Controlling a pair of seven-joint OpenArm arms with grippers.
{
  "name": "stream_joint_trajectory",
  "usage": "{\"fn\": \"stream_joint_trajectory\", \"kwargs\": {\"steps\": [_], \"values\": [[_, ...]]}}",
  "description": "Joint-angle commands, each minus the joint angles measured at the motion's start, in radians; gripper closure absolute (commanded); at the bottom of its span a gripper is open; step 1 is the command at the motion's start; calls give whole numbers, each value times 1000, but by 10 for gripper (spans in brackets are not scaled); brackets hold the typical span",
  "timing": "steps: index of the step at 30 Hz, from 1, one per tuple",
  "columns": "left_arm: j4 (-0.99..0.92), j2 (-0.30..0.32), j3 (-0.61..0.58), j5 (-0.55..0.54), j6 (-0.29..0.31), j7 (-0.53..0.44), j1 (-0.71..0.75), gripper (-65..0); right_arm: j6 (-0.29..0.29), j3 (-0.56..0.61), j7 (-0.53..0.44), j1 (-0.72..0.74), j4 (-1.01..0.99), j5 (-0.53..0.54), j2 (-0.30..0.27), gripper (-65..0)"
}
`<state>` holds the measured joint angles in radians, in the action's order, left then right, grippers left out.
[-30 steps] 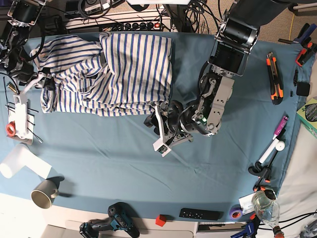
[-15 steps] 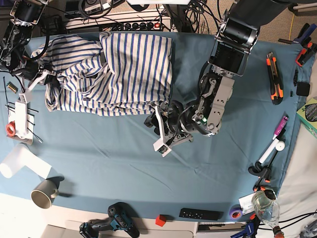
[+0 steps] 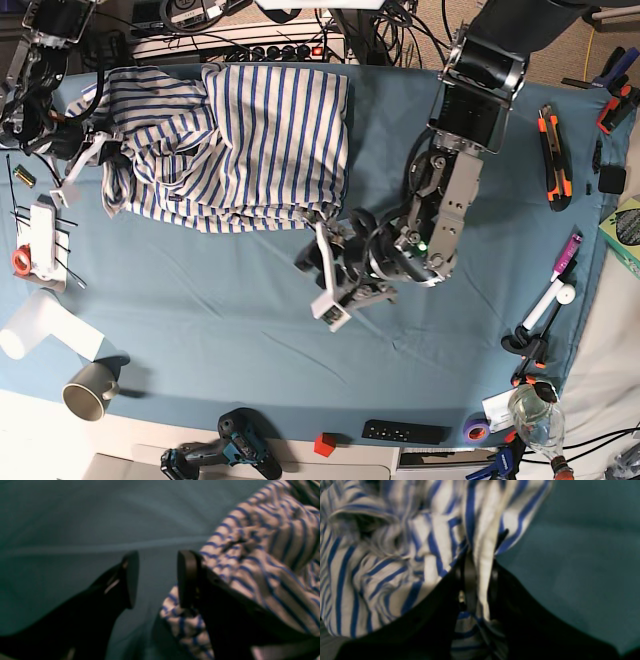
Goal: Fold the T-shirt properly
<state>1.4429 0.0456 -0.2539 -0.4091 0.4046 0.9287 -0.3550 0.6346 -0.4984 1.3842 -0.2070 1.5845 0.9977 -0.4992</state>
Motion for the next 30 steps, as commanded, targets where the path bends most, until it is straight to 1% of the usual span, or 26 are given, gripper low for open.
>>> {"fn": "stream_joint_trajectory", "kwargs": {"steps": [1,4,6,8,10,13,15,17,19,21,24,26,27,30], "values": [[27,3,2,-15,3,-11,-23,-260,6,-7,-16,-6,64,20,-20,0],[41,23,2,-14,3,5,-15,-260,5,-7,-45,-61,211,-42,10,0],[52,36,3,-17,3,17,-8,-260,5,-7,-77,-100,288,-85,54,0],[63,47,11,-26,3,28,0,-260,4,-7,-99,-133,348,-94,116,0],[80,58,29,-42,4,34,12,-260,3,-7,-120,-161,397,-93,190,0],[118,58,85,-43,4,43,40,-251,3,-6,-147,-181,458,-93,293,0],[144,58,131,-68,5,45,61,-248,4,-6,-169,-180,486,-93,348,0],[162,68,174,-106,22,47,82,-248,4,-6,-195,-180,511,-94,388,0],[166,90,201,-148,39,54,101,-248,4,-4,-207,-178,533,-94,418,0],[166,118,224,-176,42,60,118,-248,4,8,-220,-178,546,-94,437,0],[167,156,259,-199,42,59,140,-248,4,76,-240,-178,547,-126,450,0],[167,175,287,-220,48,60,151,-248,0,147,-278,-174,547,-193,465,0],[169,183,304,-232,66,60,156,-248,-8,186,-303,-170,547,-237,476,0],[174,193,352,-270,92,79,162,-247,-59,305,-352,-144,547,-399,507,0]]}}
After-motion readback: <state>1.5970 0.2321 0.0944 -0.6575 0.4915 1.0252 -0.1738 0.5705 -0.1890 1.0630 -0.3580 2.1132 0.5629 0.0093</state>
